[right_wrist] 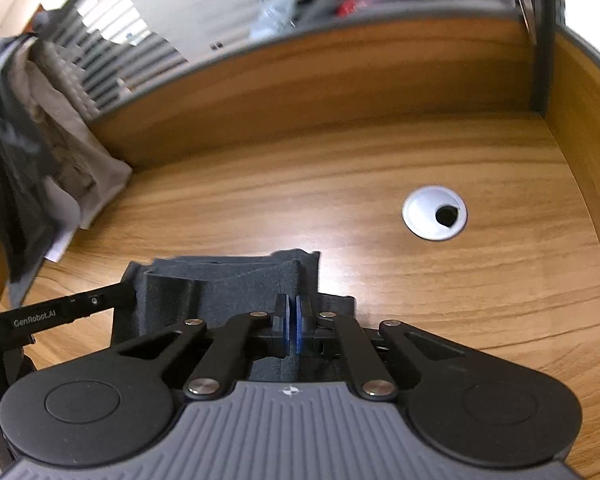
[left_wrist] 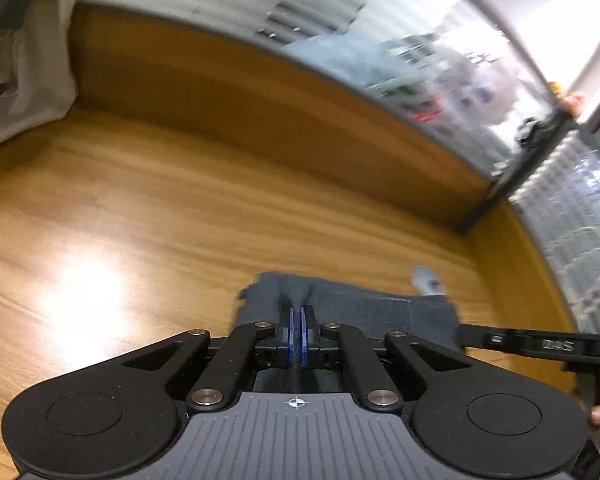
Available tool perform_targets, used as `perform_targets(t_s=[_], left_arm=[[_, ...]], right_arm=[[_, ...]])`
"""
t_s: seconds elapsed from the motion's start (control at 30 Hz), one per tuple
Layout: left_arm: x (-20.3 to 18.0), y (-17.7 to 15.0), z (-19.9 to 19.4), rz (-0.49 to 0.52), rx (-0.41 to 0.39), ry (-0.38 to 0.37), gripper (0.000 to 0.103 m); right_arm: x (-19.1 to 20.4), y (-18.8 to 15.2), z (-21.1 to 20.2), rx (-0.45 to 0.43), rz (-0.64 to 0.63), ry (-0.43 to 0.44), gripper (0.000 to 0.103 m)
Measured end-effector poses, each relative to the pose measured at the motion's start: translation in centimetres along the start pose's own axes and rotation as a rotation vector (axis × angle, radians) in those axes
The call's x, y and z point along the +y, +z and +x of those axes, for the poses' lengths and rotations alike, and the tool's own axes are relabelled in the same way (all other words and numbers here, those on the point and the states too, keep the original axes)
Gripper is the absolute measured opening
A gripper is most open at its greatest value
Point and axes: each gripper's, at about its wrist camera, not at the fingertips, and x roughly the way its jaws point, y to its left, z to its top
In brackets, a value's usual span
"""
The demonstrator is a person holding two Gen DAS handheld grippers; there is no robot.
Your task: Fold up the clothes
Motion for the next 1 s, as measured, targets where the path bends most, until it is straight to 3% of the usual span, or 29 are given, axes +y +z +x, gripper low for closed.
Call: perform_targets(t_s=[0.17, 0.3, 0.4, 0.53, 0.67, 0.73, 0.8, 0.9, 1.0], left_arm=[[1.2, 0.7, -0.9, -0.067, -0.026, 0.006, 0.007], [1.2, 0.5, -1.5, -0.071, -0.001, -0.008, 0.012], [0.6, -0.2, -1.3, -0.058, 0.027, -0.010, 0.016], [-0.1, -0.8, -0.4, -0.026, 0.055, 0.007, 0.017], [-0.7, -1.1, 0.4, 0.002, 0.068, 0.040, 0.017], [-0.9, -1.2, 0.6, 0.021, 0.063, 0.055, 0.014], [-1.0, -1.2, 0.7, 0.039, 0.057, 0.071, 0.010], [-0.9, -1.1, 0.7, 0.040, 0.055, 0.080, 0.008], [-0.4, -1.0, 0.8, 0.028, 0.055, 0.085, 0.008]], right_arm=[[0.2, 0.3, -1.4, -0.035, -0.043, -0.024, 0.015], [1.5, 0.2, -1.9, -0.024, -0.116, -0.008, 0.030], [2.6, -0.1, -1.4, -0.014, -0.164, -0.012, 0.033], [4.3, -0.4, 0.0, 0.004, -0.247, -0.048, 0.033], [6.0, -1.0, 1.9, 0.035, -0.378, -0.144, 0.033], [6.4, -1.4, 2.7, 0.047, -0.429, -0.191, 0.029], [6.5, -1.6, 2.9, 0.047, -0.456, -0.205, 0.015], [5.7, -1.3, 1.9, 0.013, -0.404, -0.184, 0.007], [3.9, -1.0, 1.2, -0.003, -0.309, -0.156, 0.007]])
